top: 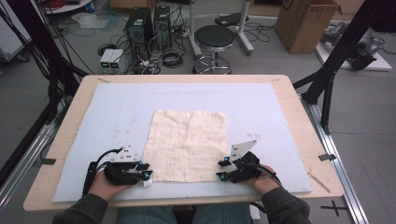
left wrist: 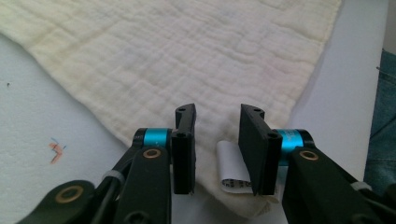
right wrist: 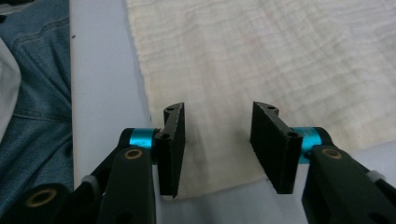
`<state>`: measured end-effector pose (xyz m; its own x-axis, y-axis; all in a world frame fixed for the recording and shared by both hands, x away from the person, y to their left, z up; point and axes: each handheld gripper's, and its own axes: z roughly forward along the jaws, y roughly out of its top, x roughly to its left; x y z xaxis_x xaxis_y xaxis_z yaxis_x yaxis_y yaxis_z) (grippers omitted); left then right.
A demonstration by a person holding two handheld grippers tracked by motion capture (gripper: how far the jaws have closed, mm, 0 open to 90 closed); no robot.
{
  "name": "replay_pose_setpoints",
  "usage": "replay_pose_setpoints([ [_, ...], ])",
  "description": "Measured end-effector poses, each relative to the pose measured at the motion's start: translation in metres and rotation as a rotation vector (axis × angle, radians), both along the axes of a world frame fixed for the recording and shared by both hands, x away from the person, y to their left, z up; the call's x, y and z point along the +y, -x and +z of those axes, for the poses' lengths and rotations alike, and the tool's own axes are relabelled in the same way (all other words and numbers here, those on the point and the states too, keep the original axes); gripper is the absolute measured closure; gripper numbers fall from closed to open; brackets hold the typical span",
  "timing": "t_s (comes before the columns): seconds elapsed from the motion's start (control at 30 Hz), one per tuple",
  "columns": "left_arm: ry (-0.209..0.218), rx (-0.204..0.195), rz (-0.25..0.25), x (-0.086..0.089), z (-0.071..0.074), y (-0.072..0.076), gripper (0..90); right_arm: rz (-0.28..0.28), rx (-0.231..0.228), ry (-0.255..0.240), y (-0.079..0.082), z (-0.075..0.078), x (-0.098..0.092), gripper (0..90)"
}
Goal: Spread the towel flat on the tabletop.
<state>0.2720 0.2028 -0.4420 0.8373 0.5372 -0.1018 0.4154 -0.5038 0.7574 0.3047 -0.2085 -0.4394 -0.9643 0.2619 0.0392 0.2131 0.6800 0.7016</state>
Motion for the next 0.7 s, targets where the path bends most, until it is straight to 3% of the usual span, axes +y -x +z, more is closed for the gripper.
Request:
replay_pose_setpoints([
  [0.2, -0.01, -0.011, 0.013, 0.0, 0.0, 0.0, 79.3, -0.022, 0.012, 0.001, -0.004, 0.0, -0.002, 71.4],
  [0.3, -0.004, -0.01, 0.01, 0.0, 0.0, -0.001, 84.7, 0.002, 0.037, -0.002, -0.008, 0.001, -0.005, 86.3],
  [0.7, 0.011, 0.001, -0.049, -0.009, 0.003, 0.004, 87.4, 0.015, 0.048, -0.003, -0.007, 0.003, -0.014, 87.8],
])
